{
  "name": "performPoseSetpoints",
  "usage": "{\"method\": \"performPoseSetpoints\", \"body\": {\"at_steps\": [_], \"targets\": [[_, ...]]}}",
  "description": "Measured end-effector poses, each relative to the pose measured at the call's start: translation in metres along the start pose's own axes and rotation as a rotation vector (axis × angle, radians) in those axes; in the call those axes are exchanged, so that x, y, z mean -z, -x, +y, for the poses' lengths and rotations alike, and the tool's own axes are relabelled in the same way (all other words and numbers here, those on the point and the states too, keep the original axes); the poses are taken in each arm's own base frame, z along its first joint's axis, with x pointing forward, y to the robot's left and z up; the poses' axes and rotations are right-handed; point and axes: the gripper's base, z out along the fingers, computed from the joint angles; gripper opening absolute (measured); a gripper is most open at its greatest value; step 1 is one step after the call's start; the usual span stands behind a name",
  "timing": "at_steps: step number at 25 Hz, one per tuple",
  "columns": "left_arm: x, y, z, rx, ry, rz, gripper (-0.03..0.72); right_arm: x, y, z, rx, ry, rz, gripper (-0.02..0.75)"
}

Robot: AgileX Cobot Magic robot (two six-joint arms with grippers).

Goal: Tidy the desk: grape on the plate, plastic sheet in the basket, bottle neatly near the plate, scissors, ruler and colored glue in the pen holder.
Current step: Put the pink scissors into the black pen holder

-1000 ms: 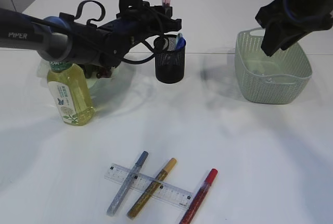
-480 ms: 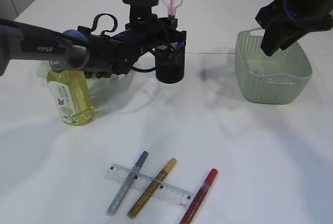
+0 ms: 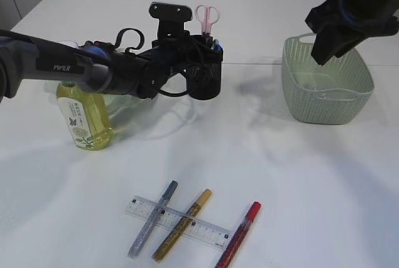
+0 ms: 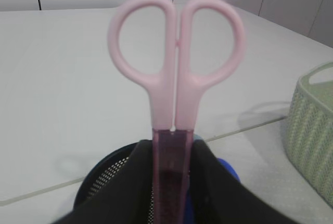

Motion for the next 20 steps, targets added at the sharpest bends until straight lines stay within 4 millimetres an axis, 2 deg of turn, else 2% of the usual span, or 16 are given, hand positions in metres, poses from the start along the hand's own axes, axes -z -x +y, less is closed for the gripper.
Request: {"method": "performPoseSetpoints", "body": {"at_steps": [20], "targets": [[0.0, -0.0013, 0.0042, -0.028, -0.003, 0.02, 0.225, 0.0, 0.0, 0.0, 0.0, 0.0, 0.0, 0.291]]}}
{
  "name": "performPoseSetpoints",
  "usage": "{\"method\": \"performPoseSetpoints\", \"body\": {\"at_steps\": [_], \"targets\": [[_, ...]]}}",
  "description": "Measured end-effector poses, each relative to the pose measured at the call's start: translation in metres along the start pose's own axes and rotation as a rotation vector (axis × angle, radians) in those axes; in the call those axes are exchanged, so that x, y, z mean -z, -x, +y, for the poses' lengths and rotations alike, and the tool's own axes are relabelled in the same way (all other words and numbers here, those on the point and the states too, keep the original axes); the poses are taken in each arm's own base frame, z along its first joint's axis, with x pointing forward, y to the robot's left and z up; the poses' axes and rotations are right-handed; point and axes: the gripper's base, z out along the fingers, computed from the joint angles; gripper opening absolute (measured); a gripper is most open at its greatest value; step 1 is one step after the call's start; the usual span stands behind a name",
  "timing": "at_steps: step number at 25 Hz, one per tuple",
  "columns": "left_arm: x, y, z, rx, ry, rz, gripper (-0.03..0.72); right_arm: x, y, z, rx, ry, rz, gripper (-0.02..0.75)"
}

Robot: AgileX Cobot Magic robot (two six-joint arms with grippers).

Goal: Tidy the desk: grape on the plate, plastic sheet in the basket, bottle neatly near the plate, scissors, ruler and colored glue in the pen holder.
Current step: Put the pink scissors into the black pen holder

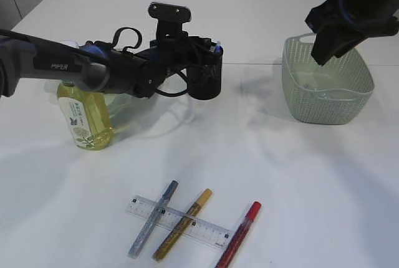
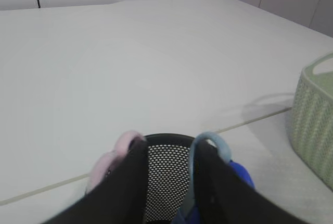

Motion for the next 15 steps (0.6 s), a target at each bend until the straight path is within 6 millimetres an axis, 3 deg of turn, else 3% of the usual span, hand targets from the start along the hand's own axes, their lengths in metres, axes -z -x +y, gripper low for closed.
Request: {"method": "performPoseSetpoints", "body": {"at_steps": [6, 15], "targets": [[0.001, -0.003, 0.001, 0.0, 0.007, 0.071, 0.237, 0.0, 0.0, 0.0, 0.0, -0.001, -0.004, 0.292], [0.019, 0.04, -0.003, -0.008, 0.016, 0.182, 0.239, 0.0, 0.0, 0.0, 0.001, -0.002, -0.005, 0.291]]}}
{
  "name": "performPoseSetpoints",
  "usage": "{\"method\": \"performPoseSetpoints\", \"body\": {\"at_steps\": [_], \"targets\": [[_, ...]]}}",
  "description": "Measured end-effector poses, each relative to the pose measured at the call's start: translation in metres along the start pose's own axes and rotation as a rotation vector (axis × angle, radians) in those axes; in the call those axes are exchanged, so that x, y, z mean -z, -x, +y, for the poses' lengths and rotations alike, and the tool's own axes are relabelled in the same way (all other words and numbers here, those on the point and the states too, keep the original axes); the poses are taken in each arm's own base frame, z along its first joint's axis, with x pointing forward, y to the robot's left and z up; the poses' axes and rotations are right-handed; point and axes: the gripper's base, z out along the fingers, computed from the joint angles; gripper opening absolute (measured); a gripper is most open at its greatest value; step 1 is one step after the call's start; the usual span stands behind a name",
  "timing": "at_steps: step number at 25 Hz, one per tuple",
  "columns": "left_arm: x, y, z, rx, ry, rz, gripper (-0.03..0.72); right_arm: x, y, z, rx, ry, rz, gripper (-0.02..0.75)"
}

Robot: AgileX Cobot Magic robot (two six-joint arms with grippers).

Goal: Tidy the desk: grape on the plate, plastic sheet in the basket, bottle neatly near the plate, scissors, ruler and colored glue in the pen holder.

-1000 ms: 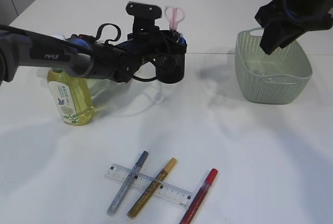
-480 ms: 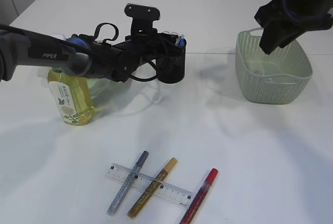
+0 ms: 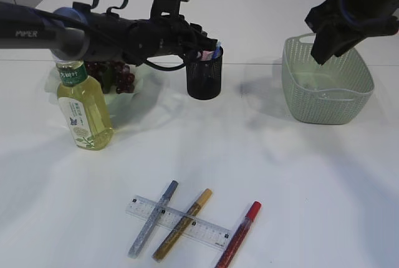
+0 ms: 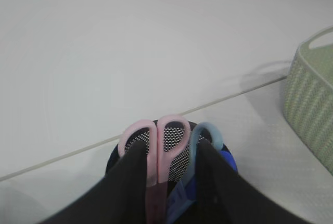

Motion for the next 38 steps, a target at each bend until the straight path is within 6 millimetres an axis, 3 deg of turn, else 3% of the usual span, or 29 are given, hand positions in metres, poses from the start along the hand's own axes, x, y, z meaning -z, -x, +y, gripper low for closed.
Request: {"method": "performPoseSetpoints", "body": {"at_steps": [5, 11, 16, 21, 26, 32, 38], "targets": [[0.022, 0.023, -0.002, -0.016, 0.01, 0.104, 0.239, 0.0, 0.0, 0.0, 0.002, -0.001, -0.002, 0.292], [0.067, 0.053, -0.003, -0.018, 0.035, 0.309, 0.24, 0.0, 0.0, 0.0, 0.001, 0.001, -0.003, 0.292], [0.099, 0.067, -0.007, 0.036, 0.029, 0.449, 0.24, 0.0, 0.001, 0.003, -0.011, 0.032, -0.011, 0.291], [0.121, 0.068, -0.009, 0.058, 0.026, 0.599, 0.288, 0.0, 0.001, 0.004, -0.015, 0.043, -0.014, 0.292], [0.135, 0.055, -0.011, 0.078, 0.023, 0.804, 0.368, 0.0, 0.0, 0.005, -0.019, 0.054, 0.0, 0.292], [0.147, 0.045, -0.012, 0.059, 0.014, 0.985, 0.379, 0.0, 0.001, 0.008, -0.03, 0.084, -0.006, 0.291], [0.149, 0.045, -0.016, 0.092, -0.018, 1.005, 0.38, 0.0, 0.001, 0.008, -0.033, 0.093, -0.005, 0.292]]}}
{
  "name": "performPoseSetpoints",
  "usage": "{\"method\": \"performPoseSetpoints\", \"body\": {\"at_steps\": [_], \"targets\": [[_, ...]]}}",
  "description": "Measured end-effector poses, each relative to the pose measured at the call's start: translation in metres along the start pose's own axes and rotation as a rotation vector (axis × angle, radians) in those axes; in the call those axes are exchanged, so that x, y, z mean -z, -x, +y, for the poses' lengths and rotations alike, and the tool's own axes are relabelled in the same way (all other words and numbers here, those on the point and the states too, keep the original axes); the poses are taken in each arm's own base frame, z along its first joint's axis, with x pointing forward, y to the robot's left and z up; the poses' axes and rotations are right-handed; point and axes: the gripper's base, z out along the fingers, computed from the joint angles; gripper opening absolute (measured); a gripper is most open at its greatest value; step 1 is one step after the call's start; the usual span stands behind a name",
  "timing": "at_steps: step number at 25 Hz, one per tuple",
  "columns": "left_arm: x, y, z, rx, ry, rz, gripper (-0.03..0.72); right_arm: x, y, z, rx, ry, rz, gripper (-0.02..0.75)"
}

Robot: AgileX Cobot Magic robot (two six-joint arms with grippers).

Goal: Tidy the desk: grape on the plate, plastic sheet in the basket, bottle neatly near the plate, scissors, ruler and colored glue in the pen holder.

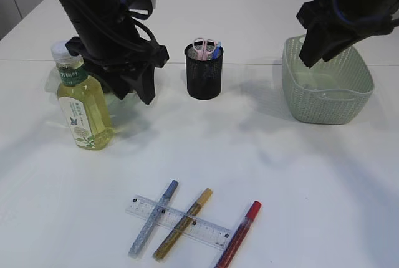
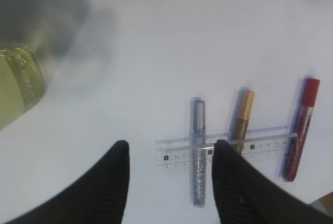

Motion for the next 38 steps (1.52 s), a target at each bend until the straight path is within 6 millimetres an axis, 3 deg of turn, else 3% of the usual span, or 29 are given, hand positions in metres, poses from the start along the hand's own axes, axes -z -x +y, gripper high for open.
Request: {"method": "performPoseSetpoints", "body": {"at_steps": [7, 13, 18, 25, 28, 31, 35, 38], "targets": [[-0.001, -0.002, -0.007, 0.002, -0.035, 0.008, 0.379, 0.0, 0.0, 0.001, -0.003, 0.008, -0.002, 0.292], [-0.003, -0.03, -0.016, -0.018, -0.036, 0.072, 0.379, 0.0, 0.001, 0.003, -0.014, 0.038, -0.011, 0.292], [0.019, -0.057, -0.014, -0.022, -0.033, 0.059, 0.378, 0.0, 0.002, 0.007, -0.028, 0.078, -0.021, 0.292], [0.057, -0.111, -0.01, -0.03, -0.039, 0.013, 0.351, 0.0, 0.003, 0.011, -0.001, 0.083, -0.021, 0.292], [0.072, -0.133, -0.008, -0.02, -0.042, -0.017, 0.351, -0.003, 0.004, 0.026, 0.063, 0.073, -0.007, 0.298], [0.087, -0.152, -0.007, -0.011, -0.049, -0.057, 0.351, -0.007, 0.006, 0.054, 0.157, 0.098, 0.004, 0.335], [0.109, -0.172, -0.007, -0.014, -0.061, -0.127, 0.351, -0.031, 0.008, 0.094, 0.268, 0.146, 0.065, 0.409], [0.126, -0.184, -0.007, -0.009, -0.072, -0.189, 0.351, -0.054, 0.007, 0.115, 0.321, 0.171, 0.124, 0.423]]}}
